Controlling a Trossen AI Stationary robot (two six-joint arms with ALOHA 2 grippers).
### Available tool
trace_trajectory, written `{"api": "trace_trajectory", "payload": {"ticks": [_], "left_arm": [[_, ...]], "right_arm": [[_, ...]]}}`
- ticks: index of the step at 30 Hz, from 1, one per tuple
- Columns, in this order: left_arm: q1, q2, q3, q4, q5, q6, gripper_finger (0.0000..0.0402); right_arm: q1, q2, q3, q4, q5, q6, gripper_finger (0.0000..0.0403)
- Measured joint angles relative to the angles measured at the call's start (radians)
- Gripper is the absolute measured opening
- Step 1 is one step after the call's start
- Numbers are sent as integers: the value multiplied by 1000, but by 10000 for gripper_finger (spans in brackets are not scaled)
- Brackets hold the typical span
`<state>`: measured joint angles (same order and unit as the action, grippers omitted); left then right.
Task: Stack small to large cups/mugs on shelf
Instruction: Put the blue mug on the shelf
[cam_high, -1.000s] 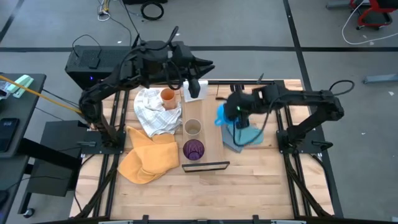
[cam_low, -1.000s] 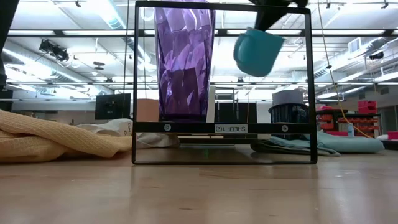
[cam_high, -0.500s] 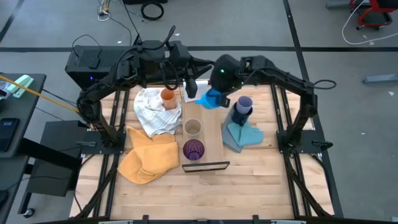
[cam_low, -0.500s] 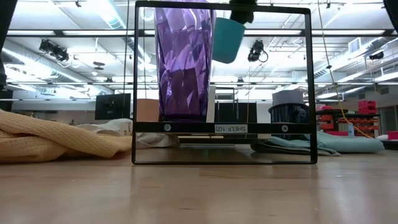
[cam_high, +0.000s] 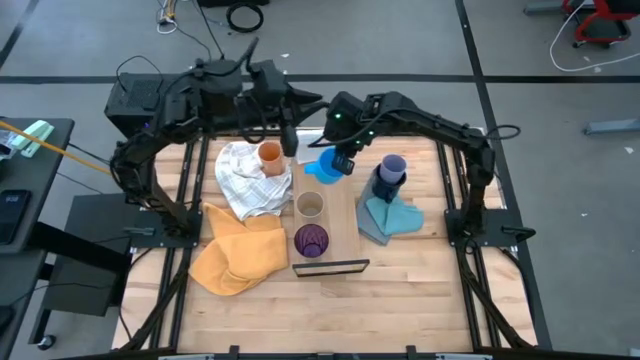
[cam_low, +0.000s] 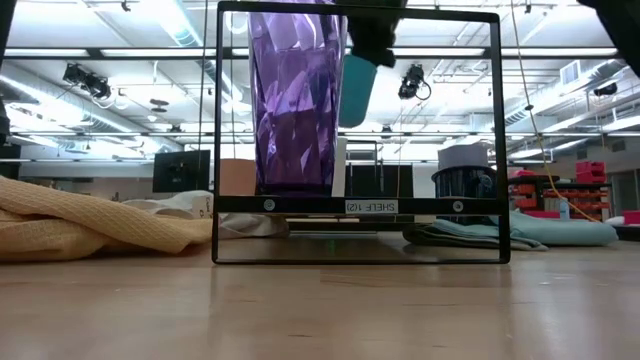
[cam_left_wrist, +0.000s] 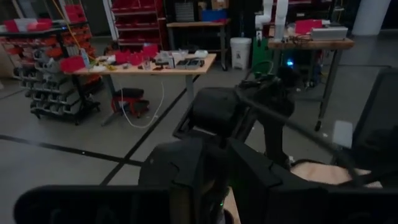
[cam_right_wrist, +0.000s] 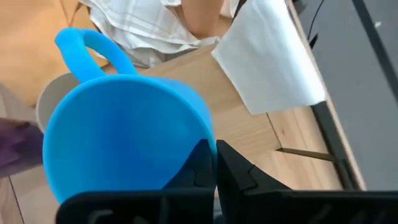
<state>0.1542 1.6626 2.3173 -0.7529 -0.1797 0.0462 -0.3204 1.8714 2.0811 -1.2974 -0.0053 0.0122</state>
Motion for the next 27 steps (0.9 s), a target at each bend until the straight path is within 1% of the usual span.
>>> {"api": "trace_trajectory", "payload": {"ticks": [4,6,9,14,22,27], "left_arm": [[0,-32,1,-5,0,0,77],[0,-40,1,-6,-1,4,75],[-1,-53,0,-21,0,4,73],[-1,-56,1,-38,0,8,78],[-1,-55,1,-47,0,26,76],[-1,-55,1,-49,0,27,79]], "right_arm": [[-17,34,-1,8,2,33,3],[-30,40,-1,18,23,50,3],[-47,46,-1,65,48,86,3],[-73,55,-1,106,50,125,3],[-70,99,0,139,0,150,3],[-63,114,-1,157,-12,162,3]]}}
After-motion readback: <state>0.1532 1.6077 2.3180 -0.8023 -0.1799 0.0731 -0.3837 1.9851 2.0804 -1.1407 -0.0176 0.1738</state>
